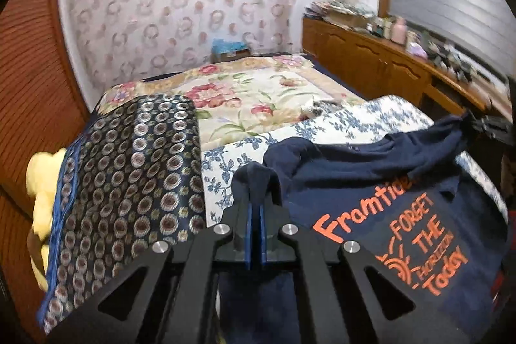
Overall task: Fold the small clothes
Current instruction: 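Lift the navy shirt edge with both tools and fold it over the body, then open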
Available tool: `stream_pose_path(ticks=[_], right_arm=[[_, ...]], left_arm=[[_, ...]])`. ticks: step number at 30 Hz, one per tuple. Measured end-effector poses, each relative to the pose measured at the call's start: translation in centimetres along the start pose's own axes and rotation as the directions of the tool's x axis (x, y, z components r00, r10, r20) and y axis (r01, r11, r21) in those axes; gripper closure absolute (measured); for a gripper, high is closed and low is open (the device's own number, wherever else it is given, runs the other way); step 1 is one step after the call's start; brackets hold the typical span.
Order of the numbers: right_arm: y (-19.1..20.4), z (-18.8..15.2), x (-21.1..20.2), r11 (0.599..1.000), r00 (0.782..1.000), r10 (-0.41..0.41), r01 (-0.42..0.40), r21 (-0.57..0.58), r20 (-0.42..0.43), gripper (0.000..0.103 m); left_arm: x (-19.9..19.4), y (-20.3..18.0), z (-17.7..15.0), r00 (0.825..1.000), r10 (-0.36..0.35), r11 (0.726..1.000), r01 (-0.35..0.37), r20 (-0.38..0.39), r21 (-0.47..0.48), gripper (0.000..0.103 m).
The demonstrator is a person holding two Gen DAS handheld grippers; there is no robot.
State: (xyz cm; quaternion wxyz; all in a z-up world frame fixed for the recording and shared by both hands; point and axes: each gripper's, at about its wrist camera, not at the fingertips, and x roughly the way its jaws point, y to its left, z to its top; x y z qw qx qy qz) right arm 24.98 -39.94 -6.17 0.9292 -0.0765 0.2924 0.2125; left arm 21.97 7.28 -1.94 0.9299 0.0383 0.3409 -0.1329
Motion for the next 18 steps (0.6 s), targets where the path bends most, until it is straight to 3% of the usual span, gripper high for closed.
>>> stream_pose_path(ticks=[6,9,18], right_arm=[[1.2,-0.3,-3.2,1.0,0.996,0.004,-0.004,-0.005,0.086,0.099],[1.7,-1.0,-5.2,1.0,0.993,0.01,-0.009,-0.004,0.117,0.099],[2.4,-7.1,-10.0,0.996,0.992,0.048,-0.055,0.063,0.114,0.099]], left_arm=[[-7.7,-0.5,-1.9,0.989,-0.003,1.0,0.006,0.151,-0.021,0.103],[-10.7,-0.5,-3.9,0.983,0.011,1.0,-0.007,0.186,-0.025,0.103],[-14.1,1.9,-12.2,0.986,0.024,0.994,-0.006,0.162,-0.113,0.103]])
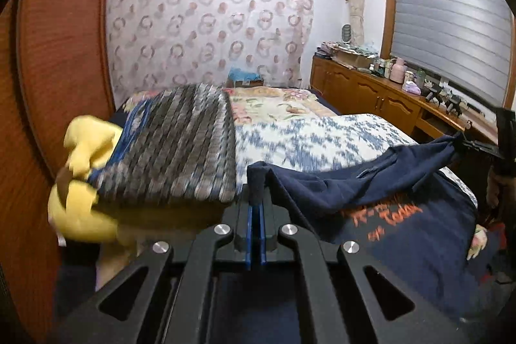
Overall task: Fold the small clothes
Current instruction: 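Lift the navy shirt edge with both tools and fold it over the body, then open, then move both open tools to the folded edge of the navy shirt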
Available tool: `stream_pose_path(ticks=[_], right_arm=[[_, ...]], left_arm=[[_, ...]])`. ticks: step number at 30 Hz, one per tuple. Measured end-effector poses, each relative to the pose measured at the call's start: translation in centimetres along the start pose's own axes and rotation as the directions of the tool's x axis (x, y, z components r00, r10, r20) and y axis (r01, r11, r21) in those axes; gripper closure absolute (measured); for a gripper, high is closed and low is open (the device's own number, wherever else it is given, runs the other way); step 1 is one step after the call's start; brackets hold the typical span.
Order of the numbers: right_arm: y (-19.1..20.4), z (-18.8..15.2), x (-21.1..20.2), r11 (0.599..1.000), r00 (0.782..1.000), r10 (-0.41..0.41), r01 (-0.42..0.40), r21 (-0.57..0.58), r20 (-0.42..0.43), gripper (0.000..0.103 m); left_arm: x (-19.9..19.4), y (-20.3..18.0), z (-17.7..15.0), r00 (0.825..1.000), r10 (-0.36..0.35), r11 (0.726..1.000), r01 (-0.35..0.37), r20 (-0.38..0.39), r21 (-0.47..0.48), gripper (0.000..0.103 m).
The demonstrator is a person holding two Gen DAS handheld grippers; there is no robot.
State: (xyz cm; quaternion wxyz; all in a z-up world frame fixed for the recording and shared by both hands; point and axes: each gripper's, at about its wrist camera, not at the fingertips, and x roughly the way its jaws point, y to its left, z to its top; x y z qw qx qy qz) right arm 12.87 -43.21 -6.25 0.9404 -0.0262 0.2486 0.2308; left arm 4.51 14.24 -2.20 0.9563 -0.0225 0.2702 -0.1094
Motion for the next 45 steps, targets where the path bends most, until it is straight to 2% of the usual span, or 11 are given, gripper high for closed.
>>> stream_pose_path(ticks=[7,14,19,22,25,28,30,32,33,41,45], right_arm=[[-1.5,-2.4,-2.6,0.998,1.0,-0.023,0.023,0.051,-0.007,0.099],[-0.8,-3.6,-5.8,0.999,0.999,-0.026,0.027,0.025,-0.032,0.099],[0.0,-5.0,-6.8,0.999,0.996,-0.034,0.033,-0.014,-0.082,0.099],[0.0,-6.0,-5.9,0.999,0.99,-0.04,0.041,0.009,-0.138,0.099],[-0.2,-7.0,-4.8,0.998,0.982,-0.057,0.062,0.027,-0.178,0.096],[-0.5,-6.8,-4.9,0.996,0.981,-0.081,0.086,0.025,-0.177,0.08],[-0.7,-6.3,-5.3,0.995,0.983,-0.09,0.094,0.02,-0.162,0.061],[-1.0,-5.7,-6.0,0.994,0.985,-0.102,0.105,0.014,-0.138,0.049],[-1.1,-5.4,-6.1,0.994,0.986,-0.11,0.112,0.011,-0.13,0.047],[-2.2,-3.4,-3.8,0.988,0.983,-0.155,0.154,-0.018,-0.103,0.043],[-3.0,-2.7,-1.1,0.99,0.982,-0.143,0.141,-0.026,-0.124,0.034]], left_arm=[[-2.5,1.6,-2.5,1.0,0.029,0.998,-0.028,0.007,-0.058,0.103],[-5.2,0.6,-3.7,0.999,0.028,0.998,-0.026,0.023,-0.063,0.102],[-5.8,-0.1,-4.6,0.999,0.033,0.998,-0.034,-0.035,-0.046,0.101],[-5.6,0.3,-4.9,0.999,0.024,0.998,-0.027,-0.048,-0.054,0.096],[-6.0,0.5,-4.9,0.999,0.026,0.998,-0.028,-0.039,-0.057,0.084],[-6.4,0.5,-4.4,0.999,0.027,0.999,-0.028,-0.026,-0.041,0.07],[-6.3,0.7,-4.1,0.999,0.036,0.999,-0.036,-0.021,-0.032,0.061],[-5.6,0.9,-3.7,0.999,0.04,0.999,-0.04,-0.027,-0.022,0.054],[-5.1,1.0,-3.5,0.999,0.039,0.999,-0.04,-0.033,-0.02,0.049],[0.9,1.8,-2.4,0.993,0.043,0.999,-0.045,-0.111,-0.018,0.049],[3.7,2.3,-2.6,0.986,0.039,0.999,-0.042,-0.16,-0.018,0.049]])
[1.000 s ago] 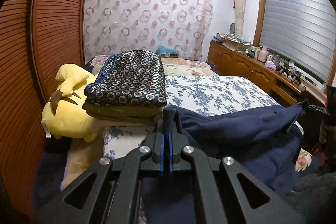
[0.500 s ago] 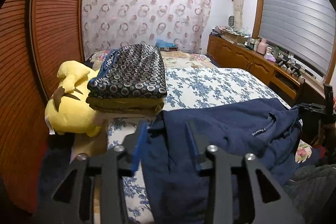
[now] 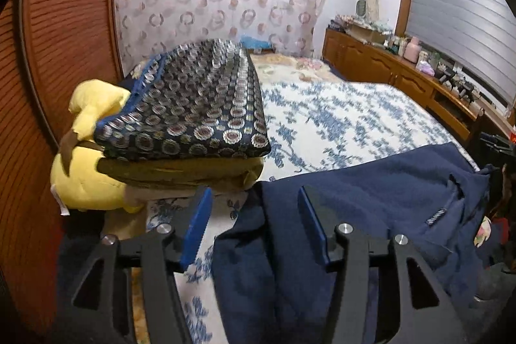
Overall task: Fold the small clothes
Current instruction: 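Move both open tools to the folded edge of the navy shirt, then close both tools on the folded shirt edge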
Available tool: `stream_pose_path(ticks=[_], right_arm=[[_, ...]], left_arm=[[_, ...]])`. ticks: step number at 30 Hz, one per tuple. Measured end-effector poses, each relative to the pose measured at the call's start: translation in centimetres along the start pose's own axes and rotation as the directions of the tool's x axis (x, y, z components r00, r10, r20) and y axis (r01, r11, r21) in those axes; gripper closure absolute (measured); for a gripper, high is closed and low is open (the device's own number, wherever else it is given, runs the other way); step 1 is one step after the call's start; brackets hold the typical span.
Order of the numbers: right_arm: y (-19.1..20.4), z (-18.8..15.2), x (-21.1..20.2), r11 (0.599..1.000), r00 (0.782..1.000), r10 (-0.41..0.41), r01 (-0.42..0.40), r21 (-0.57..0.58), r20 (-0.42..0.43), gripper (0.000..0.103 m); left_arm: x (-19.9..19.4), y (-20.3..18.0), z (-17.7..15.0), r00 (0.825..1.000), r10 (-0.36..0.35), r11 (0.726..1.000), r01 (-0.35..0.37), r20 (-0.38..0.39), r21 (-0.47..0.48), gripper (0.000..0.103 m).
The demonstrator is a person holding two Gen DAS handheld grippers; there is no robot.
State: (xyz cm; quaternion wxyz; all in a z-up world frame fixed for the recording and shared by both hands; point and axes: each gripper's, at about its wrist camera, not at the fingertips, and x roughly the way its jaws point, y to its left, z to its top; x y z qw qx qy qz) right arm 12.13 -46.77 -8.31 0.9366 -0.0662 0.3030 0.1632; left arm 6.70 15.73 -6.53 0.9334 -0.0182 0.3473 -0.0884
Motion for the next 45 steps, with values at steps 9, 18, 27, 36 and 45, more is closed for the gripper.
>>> stream_pose_path(ticks=[9,18,27,36,45], right_arm=[[-1.2,0.4,6.1,0.999,0.991,0.043,-0.041,0.018,-0.123,0.032],[-0.5,-0.4,7.9,0.999,0.983,0.05,-0.051,-0.006,-0.174,0.032],[-0.2,-0.6,8.4,0.998,0.977,0.062,-0.066,-0.012,-0.203,0.031],[0.9,-0.5,8.4,0.992,0.971,0.101,-0.115,-0.055,-0.218,0.048],[3.6,-0.7,7.0,0.964,0.956,0.187,-0.223,-0.145,-0.228,0.094]], left_arm=[[4.0,0.0,0.2,0.994,0.001,1.0,0.001,-0.105,0.019,0.049],[5.7,-0.4,0.2,0.985,-0.01,0.999,0.016,-0.171,0.03,0.049],[6.5,0.0,-0.4,0.976,-0.027,1.0,0.03,-0.214,0.009,0.049],[6.3,-0.7,-0.8,0.973,-0.072,0.997,0.079,-0.219,0.026,0.068],[3.2,-3.1,0.2,0.986,-0.117,0.99,0.126,-0.122,0.066,0.097]])
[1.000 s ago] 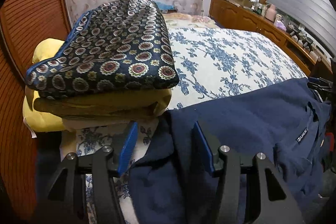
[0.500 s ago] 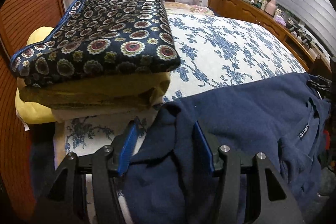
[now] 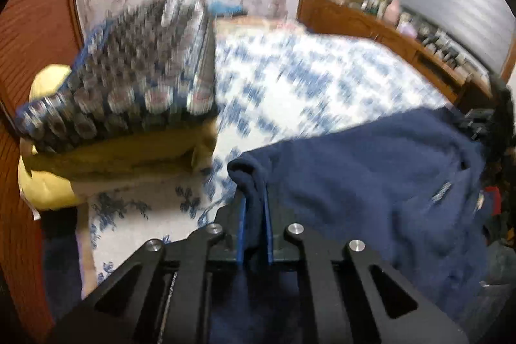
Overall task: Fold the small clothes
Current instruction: 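Close both tools on the folded shirt edge, then lift the shirt high with both tools, fold it over and lay it down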
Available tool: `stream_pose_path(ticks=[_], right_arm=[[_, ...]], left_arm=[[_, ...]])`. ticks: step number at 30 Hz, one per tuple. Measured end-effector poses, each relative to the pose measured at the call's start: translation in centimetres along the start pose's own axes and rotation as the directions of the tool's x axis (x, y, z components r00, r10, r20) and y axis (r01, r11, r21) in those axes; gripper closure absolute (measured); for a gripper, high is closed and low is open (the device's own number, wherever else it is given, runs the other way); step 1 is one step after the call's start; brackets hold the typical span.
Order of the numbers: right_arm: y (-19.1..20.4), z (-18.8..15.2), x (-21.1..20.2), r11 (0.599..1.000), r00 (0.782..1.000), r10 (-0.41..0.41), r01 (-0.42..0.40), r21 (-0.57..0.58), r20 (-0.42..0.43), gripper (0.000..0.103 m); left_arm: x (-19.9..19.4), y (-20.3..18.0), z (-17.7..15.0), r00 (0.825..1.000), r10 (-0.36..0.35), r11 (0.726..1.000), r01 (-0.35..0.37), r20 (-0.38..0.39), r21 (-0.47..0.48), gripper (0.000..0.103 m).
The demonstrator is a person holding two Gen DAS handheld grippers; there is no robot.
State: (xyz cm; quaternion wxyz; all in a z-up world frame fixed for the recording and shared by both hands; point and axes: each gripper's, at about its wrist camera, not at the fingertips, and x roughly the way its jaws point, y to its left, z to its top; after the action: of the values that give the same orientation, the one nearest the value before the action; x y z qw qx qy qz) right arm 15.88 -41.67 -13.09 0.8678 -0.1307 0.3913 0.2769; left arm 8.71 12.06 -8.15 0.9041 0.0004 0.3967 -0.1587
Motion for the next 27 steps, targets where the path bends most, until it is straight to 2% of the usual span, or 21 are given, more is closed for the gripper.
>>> stream_pose_path(ticks=[3,6,9,11,15,17,18,20,22,24,26,27], right_arm=[[1.0,0.3,-2.0,1.0,0.999,0.008,-0.007,-0.016,0.046,0.094],[2.1,1.4,-6.7,1.0,0.987,0.011,-0.01,-0.01,0.161,0.095],[3.2,2.9,-11.3,1.0,0.965,0.0,0.003,-0.009,0.263,0.095],[3.9,4.2,-13.9,1.0,0.952,0.005,0.0,-0.018,0.307,0.095],[5.7,7.3,-20.8,0.995,0.897,-0.036,0.071,-0.065,0.441,0.095],[6.1,8.6,-24.3,0.992,0.86,-0.054,0.106,-0.074,0.507,0.095],[6.4,9.4,-26.4,0.988,0.835,-0.069,0.133,-0.079,0.547,0.095],[6.6,10.4,-28.9,0.983,0.806,-0.086,0.162,-0.08,0.585,0.095],[7.0,11.4,-31.5,0.974,0.767,-0.116,0.212,-0.078,0.631,0.095],[7.0,11.9,-33.4,0.972,0.744,-0.12,0.224,-0.076,0.658,0.095],[7.2,12.0,-34.8,0.967,0.716,-0.139,0.248,-0.063,0.685,0.095],[7.1,12.0,-35.3,0.966,0.709,-0.142,0.251,-0.059,0.691,0.095]], left_arm=[[-3.7,-1.0,1.5,0.995,-0.035,0.999,0.033,0.092,0.013,0.097],[-7.6,-2.6,3.0,0.982,-0.055,0.998,0.046,0.179,0.051,0.097],[-11.4,-3.9,5.0,0.96,-0.089,0.994,0.069,0.265,0.085,0.097],[-13.9,-4.7,7.0,0.936,-0.109,0.991,0.077,0.335,0.107,0.097],[-18.4,-5.2,10.1,0.889,-0.124,0.989,0.072,0.44,0.132,0.097],[-20.7,-5.2,11.4,0.862,-0.117,0.989,0.055,0.493,0.137,0.097],[-22.0,-5.1,11.9,0.847,-0.111,0.99,0.045,0.521,0.137,0.097],[-24.0,-4.9,12.7,0.822,-0.101,0.99,0.028,0.561,0.137,0.097],[-26.0,-4.6,13.4,0.796,-0.102,0.99,0.022,0.597,0.141,0.097],[-27.3,-4.1,13.8,0.774,-0.126,0.989,0.05,0.621,0.138,0.097],[-28.1,-3.8,13.9,0.757,-0.115,0.99,0.035,0.643,0.136,0.097],[-28.4,-3.8,13.9,0.75,-0.109,0.99,0.025,0.652,0.136,0.097]])
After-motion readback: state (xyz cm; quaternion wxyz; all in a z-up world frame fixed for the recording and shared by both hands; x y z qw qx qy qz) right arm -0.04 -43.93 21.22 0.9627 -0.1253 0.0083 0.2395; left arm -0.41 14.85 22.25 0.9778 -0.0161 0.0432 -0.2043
